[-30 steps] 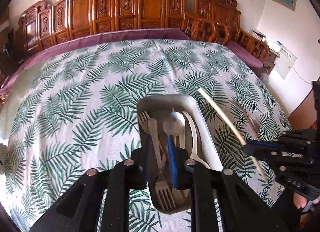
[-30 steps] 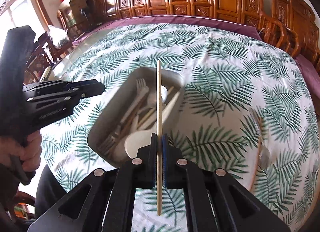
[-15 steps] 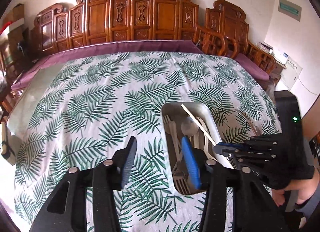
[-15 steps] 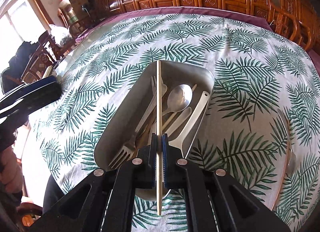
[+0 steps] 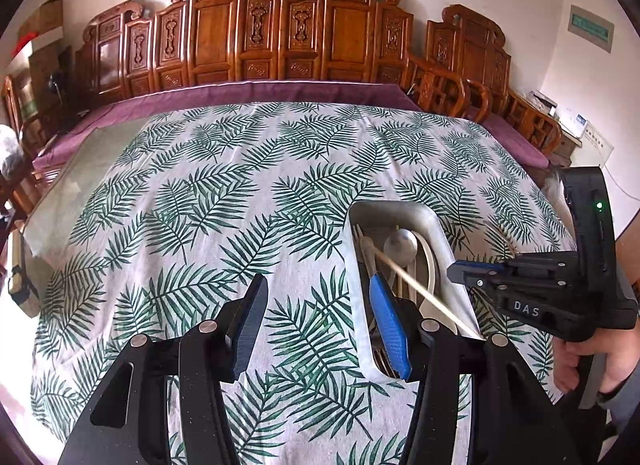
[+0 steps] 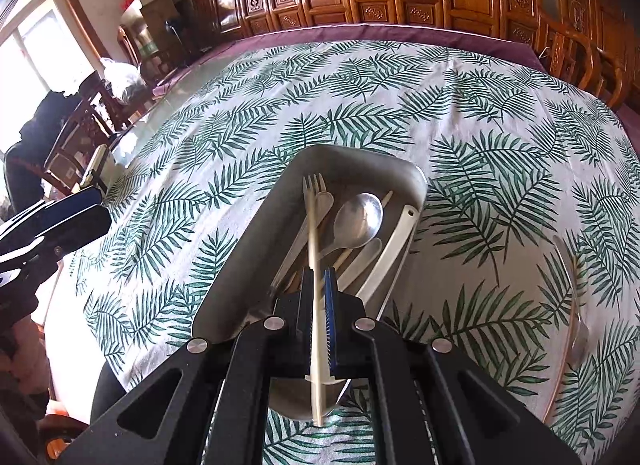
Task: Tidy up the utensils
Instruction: 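Open the left tool to drop the fork while the right tool drops the chopstick, then grasp a metal spoon with the right tool while the left tool moves toward a wooden chopstick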
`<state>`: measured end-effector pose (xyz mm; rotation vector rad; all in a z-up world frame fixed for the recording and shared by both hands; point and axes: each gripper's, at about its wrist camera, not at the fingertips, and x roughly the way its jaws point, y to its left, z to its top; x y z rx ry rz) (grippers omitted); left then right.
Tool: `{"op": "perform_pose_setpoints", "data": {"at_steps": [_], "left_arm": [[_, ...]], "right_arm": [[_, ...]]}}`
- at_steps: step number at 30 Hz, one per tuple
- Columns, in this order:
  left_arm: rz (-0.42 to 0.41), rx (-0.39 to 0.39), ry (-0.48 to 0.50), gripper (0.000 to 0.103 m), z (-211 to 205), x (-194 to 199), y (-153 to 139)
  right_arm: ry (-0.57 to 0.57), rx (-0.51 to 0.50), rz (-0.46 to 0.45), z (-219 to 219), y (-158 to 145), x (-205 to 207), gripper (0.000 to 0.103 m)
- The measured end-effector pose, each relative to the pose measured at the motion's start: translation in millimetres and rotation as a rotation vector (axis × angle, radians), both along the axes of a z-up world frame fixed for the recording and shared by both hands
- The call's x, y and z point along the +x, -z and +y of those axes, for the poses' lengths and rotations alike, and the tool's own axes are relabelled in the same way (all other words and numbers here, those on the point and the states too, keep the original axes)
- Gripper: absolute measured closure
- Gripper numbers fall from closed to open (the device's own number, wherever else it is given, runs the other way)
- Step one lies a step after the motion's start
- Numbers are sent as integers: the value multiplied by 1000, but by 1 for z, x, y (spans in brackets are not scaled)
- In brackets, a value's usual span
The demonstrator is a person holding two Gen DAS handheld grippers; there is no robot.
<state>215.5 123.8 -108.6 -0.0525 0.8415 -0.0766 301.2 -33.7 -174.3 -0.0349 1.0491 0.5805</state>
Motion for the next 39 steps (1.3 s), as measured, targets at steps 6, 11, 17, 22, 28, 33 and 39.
{"op": "perform_pose_setpoints", "data": {"at_steps": [6, 11, 17, 22, 28, 33, 39], "left_arm": [[-6, 6, 21, 47, -12, -1, -4], [-15, 9, 43, 42, -27, 0, -8], [-16, 6, 90, 31, -52, 1, -10], [-4, 10, 142, 29, -77, 4, -9], [-5, 6, 198, 15, -109, 6, -6], [14, 3, 227, 15, -134, 11, 1], [36, 18, 268, 15, -161, 16, 10]], "right_arm": [[22, -1, -43, -24, -14, -11, 96], [55, -21, -78, -58, -23, -22, 96], [121, -51, -104, -107, -26, -35, 96], [188, -68, -97, -151, -18, -41, 96], [242, -95, -77, -190, -5, -43, 96], [255, -113, -58, -210, 7, -39, 87], [248, -150, -30, -216, 29, -25, 81]]}}
